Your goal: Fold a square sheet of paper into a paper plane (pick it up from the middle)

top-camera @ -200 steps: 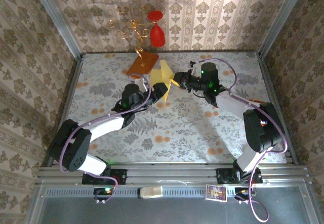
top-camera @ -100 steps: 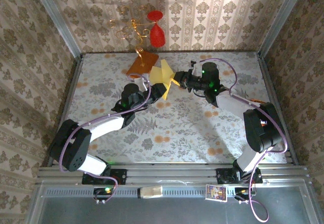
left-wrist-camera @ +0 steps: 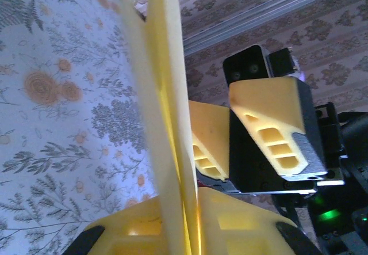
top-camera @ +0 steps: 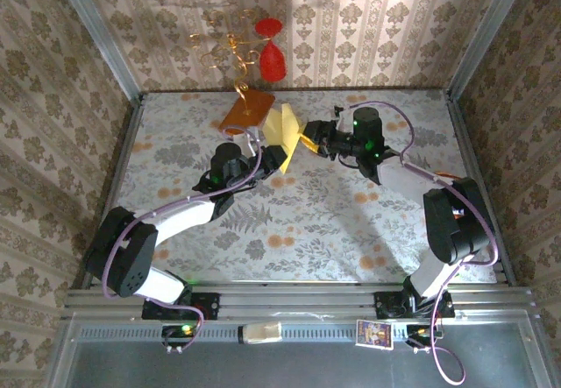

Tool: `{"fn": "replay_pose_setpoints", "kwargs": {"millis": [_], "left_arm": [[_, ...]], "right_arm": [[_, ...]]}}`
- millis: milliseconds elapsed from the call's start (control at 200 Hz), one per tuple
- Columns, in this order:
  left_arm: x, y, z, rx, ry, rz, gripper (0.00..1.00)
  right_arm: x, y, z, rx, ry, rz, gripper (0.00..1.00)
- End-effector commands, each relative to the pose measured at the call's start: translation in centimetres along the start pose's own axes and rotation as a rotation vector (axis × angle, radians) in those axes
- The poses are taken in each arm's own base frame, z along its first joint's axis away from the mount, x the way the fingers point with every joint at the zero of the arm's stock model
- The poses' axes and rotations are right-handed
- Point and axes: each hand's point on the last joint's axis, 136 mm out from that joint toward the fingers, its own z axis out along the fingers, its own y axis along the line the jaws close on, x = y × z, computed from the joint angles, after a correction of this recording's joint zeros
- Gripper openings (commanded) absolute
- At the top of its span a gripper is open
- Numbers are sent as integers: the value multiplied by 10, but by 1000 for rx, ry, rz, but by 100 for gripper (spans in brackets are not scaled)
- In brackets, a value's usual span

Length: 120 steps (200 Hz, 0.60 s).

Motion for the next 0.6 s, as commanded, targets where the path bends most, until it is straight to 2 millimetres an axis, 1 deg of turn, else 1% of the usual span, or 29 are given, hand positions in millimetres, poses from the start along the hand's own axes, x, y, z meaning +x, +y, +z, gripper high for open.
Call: {"fn": "replay_pose_setpoints", "kwargs": {"millis": [0, 160, 305, 345, 455, 540, 595], "left_arm": [[-10, -2, -3, -34, -16, 47, 14], [-7, 15, -8, -144, 13, 101, 12], [-2, 38, -19, -317, 74, 206, 12], [0, 44, -23, -368, 96, 246, 12], [6, 62, -33, -532, 182, 362, 13], [8, 76, -41, -671, 260, 459, 13], [6, 82, -45, -755, 297, 534, 13]], "right_arm": [[-2, -1, -16, 55, -31, -39, 46], [-8, -16, -33, 153, -87, -85, 54], [-11, -28, -53, 274, -144, -179, 60], [-13, -36, -61, 336, -164, -169, 62], [-17, -52, -75, 457, -169, -173, 62], [-18, -59, -81, 490, -170, -170, 62], [-18, -63, -84, 504, -172, -164, 62]]}}
